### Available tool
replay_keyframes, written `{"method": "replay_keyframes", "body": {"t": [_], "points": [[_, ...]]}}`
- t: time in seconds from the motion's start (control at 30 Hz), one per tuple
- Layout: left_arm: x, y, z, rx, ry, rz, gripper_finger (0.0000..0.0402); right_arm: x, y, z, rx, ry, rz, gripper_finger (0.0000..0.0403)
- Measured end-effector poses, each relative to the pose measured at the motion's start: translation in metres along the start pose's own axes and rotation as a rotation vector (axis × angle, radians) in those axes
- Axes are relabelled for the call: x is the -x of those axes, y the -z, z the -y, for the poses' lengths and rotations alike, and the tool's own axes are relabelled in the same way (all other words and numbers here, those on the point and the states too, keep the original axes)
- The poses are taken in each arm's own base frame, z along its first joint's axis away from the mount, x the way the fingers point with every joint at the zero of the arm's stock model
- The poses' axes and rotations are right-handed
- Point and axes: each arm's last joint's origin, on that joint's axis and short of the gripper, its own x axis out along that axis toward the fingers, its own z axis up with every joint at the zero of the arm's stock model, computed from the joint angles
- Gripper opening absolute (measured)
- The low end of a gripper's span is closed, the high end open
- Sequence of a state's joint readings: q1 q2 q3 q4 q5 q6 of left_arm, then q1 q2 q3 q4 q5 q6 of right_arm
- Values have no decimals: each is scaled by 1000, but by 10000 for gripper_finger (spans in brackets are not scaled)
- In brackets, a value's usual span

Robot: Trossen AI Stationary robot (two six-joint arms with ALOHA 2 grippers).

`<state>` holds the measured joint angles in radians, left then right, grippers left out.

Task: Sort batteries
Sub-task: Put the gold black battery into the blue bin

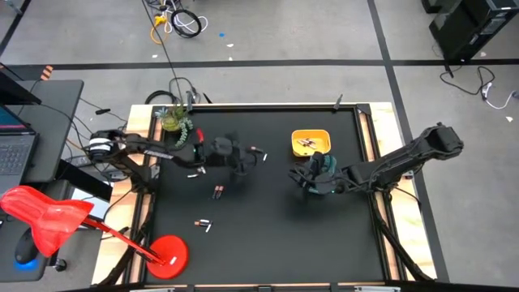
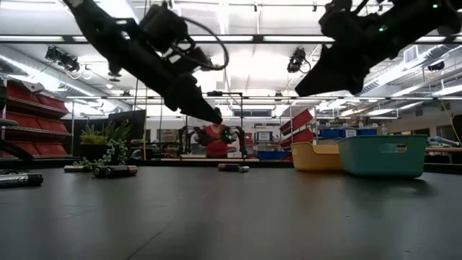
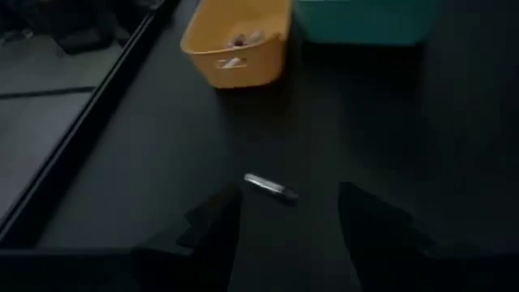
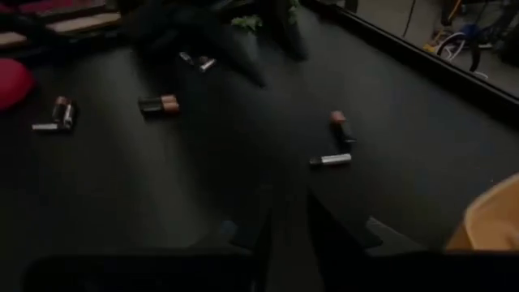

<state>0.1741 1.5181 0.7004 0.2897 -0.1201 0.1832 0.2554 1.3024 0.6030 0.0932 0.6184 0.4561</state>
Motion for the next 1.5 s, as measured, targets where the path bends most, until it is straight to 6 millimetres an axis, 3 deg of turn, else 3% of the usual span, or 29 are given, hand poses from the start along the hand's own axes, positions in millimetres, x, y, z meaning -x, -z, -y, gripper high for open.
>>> {"method": "replay_keyframes", "body": {"t": [0.17,0.3,0.4,0.47,0.57,0.63,0.83,1.13,1.27,1.4,1.5], "points": [[-10,-7,-45,72,12,-17,195,-18,-11,-12,64,-19,-25,88],[-32,-11,-74,81,11,-127,181,-27,-25,-15,127,38,-39,87],[-51,-14,-90,104,44,-156,175,-37,-46,5,166,141,-59,87],[-59,-13,-94,122,47,-169,172,-48,-62,26,155,120,-87,87],[-61,-13,-90,126,49,-141,168,-67,-83,61,123,33,-116,90],[-56,-11,-82,118,53,-105,166,-79,-85,88,108,18,-160,95],[-23,7,-62,140,52,-12,161,-118,-96,146,67,7,-299,116],[16,38,-41,171,-3,72,161,-191,-109,208,39,-13,-482,133],[23,46,-37,176,-3,93,161,-215,-114,225,33,0,-540,131],[25,49,-34,174,3,87,161,-237,-107,240,5,12,-624,131],[25,48,-33,172,6,93,161,-245,-110,245,13,16,-648,130]]}}
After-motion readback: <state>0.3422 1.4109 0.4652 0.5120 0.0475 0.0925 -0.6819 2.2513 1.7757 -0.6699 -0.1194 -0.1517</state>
